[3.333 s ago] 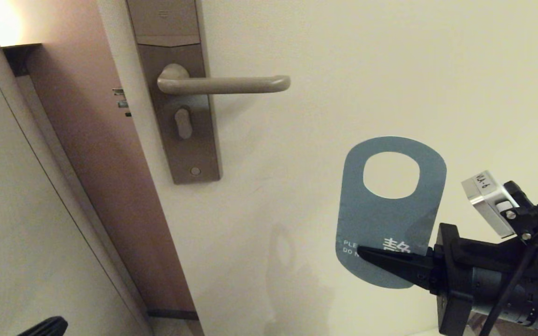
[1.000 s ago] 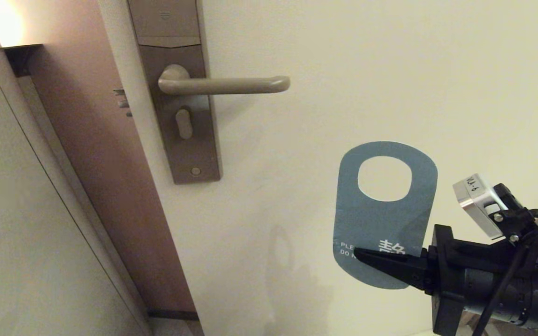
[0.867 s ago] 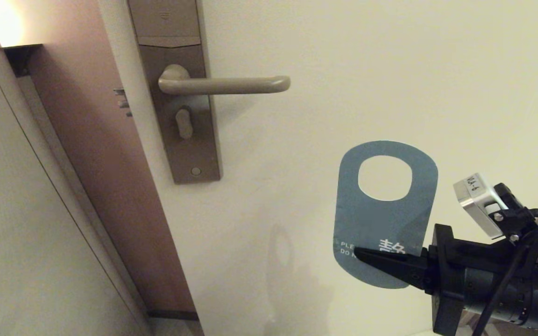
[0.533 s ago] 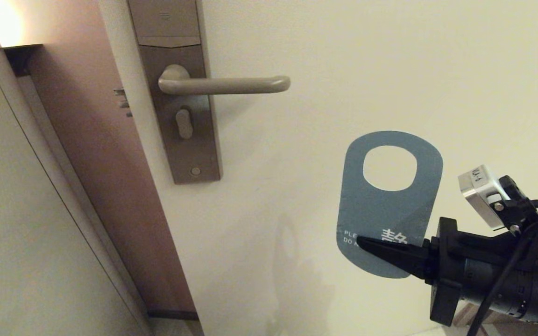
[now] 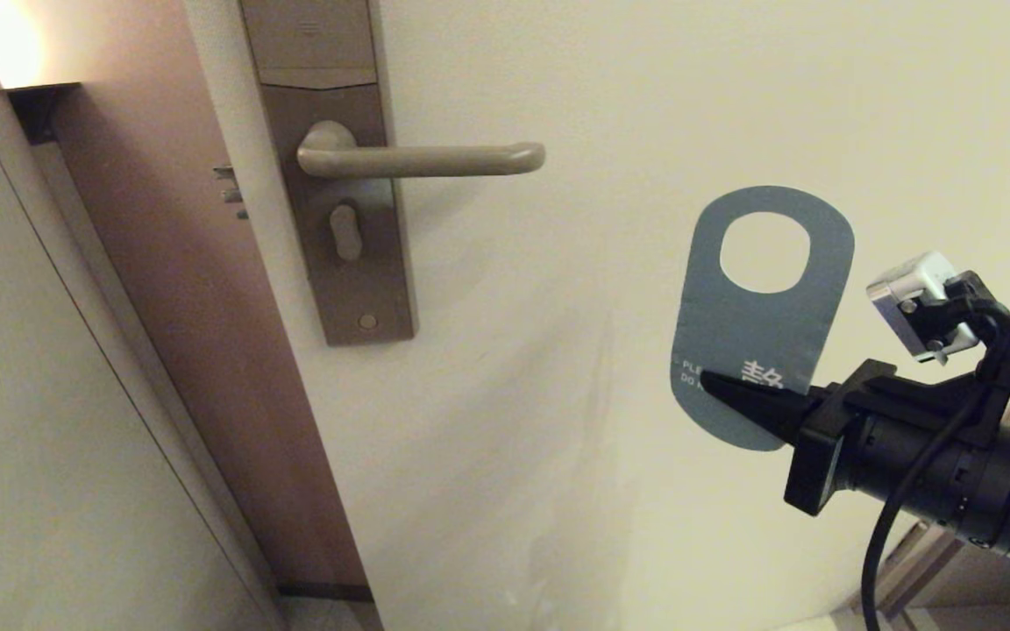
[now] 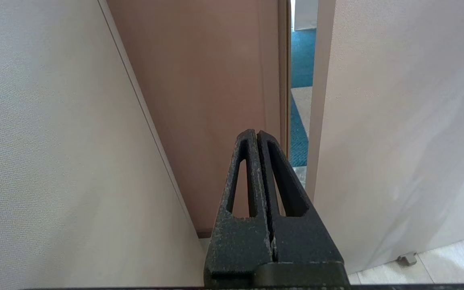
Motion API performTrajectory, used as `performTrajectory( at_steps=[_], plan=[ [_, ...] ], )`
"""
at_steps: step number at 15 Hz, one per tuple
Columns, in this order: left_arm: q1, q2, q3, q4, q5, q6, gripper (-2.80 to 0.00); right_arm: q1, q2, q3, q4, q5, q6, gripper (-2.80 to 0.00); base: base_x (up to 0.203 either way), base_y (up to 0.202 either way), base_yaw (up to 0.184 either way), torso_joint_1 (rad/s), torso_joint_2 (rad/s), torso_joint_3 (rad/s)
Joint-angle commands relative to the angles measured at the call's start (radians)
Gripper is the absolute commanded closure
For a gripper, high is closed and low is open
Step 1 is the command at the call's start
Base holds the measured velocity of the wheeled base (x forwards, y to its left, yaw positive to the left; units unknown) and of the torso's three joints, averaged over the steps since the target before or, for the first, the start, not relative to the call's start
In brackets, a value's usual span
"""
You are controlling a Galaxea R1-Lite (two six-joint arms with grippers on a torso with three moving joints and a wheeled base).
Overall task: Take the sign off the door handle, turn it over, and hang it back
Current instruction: Hang the sign back with the other side facing out
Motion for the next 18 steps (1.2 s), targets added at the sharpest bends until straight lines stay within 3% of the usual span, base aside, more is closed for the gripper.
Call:
performTrajectory(
  at_steps=[1,8,13,18],
  plan=[
    [0.001,0.0,0.0,0.0,0.0,0.001,0.0,0.0,-0.023,-0.008,0.019,-0.027,0.001,0.0,0.0,0.0,0.0,0.0,0.0,0.0],
    [0.001,0.0,0.0,0.0,0.0,0.0,0.0,0.003,-0.113,-0.056,0.206,-0.036,-0.05,0.0,0.0,0.0,0.0,0.0,0.0,0.0],
    [0.001,0.0,0.0,0.0,0.0,0.0,0.0,0.03,-0.122,-0.228,0.473,-0.021,-0.044,0.0,0.0,0.0,0.0,0.0,0.0,0.0],
    [0.001,0.0,0.0,0.0,0.0,0.0,0.0,0.04,-0.061,-0.304,0.507,-0.028,-0.045,0.0,0.0,0.0,0.0,0.0,0.0,0.0]
  ],
)
